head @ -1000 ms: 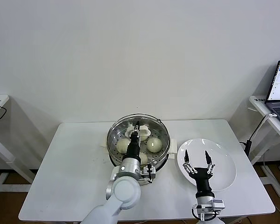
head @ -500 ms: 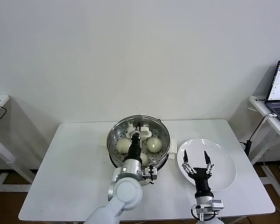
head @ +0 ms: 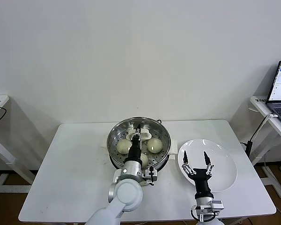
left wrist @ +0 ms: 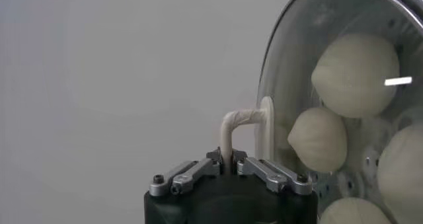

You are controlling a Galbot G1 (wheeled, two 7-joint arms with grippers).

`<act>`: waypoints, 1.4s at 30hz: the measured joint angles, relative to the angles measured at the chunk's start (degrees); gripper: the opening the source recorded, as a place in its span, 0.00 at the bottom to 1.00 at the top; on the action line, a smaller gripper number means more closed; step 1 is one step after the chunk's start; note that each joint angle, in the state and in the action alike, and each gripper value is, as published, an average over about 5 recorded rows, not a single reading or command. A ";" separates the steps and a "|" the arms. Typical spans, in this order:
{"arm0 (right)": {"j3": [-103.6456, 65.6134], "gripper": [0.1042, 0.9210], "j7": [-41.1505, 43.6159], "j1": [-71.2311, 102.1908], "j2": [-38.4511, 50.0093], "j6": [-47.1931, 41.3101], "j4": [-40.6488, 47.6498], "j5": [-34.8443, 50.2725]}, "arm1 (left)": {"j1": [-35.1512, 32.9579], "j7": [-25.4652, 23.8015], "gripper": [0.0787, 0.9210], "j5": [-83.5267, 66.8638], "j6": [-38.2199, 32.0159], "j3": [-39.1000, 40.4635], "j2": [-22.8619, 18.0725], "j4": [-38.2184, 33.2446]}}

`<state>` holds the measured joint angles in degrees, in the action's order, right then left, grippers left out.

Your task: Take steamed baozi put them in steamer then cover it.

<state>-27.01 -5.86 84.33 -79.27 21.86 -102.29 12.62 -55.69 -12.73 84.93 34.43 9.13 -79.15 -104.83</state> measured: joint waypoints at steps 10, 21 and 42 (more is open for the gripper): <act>0.15 0.88 0.07 -0.12 0.00 0.09 0.20 -0.13 | -0.18 0.16 0.13 0.30 -0.19 -0.04 -0.46 0.33; 0.24 0.88 0.16 0.08 0.07 0.27 0.04 -0.24 | -0.45 0.51 0.18 1.10 -1.12 -0.72 -0.66 0.73; 0.54 0.88 0.20 -0.65 1.01 0.54 0.67 0.11 | -8.58 2.10 0.86 0.93 -1.57 -2.29 5.16 -10.80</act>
<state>-26.47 -5.66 83.68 -78.26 22.41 -101.62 12.74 -64.26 -10.63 85.86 32.86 6.84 -73.98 -115.63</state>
